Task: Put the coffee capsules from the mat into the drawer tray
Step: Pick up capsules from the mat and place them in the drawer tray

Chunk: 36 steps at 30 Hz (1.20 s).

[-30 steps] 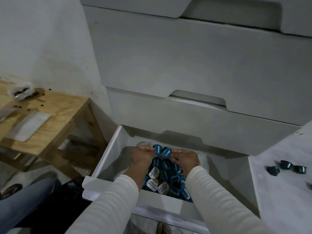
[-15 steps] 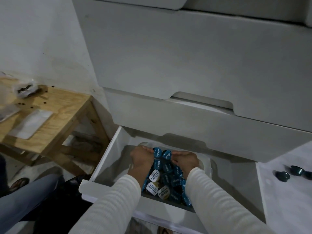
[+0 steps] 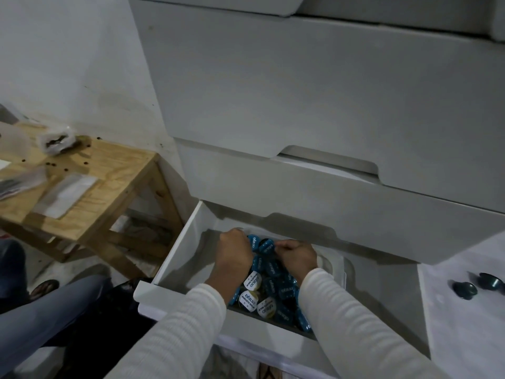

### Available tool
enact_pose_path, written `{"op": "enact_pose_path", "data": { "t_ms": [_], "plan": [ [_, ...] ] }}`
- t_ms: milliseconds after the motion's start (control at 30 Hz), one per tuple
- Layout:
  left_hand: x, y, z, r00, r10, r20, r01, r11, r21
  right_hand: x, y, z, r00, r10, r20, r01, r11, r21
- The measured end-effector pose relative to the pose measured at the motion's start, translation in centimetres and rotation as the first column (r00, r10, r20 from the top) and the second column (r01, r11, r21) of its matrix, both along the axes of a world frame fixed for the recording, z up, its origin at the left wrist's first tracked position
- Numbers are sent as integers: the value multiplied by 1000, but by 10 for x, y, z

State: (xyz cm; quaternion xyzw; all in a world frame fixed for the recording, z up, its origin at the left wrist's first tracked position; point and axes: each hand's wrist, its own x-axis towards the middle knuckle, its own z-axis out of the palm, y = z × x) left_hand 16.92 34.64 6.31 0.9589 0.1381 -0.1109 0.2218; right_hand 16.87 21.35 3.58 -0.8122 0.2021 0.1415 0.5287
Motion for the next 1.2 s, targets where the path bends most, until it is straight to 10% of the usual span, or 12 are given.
{"op": "enact_pose_path", "data": {
  "t_ms": [233, 467, 800, 1200],
  "plan": [
    [-31, -5, 6, 961, -267, 72, 241, 936, 257, -27, 3, 26, 894, 441, 82, -356, 808, -469],
    [-61, -11, -3, 889, -385, 249, 271, 879, 393, -67, -2, 47, 817, 549, 176, -279, 643, -713],
    [-103, -71, 21, 680, -463, 569, 302, 884, 358, -127, -49, 71, 869, 400, 292, -37, 640, -767],
    [-124, -216, 23, 557, -566, 608, 542, 802, 250, -163, -184, 65, 867, 118, 484, 300, 651, -697]
  ]
}}
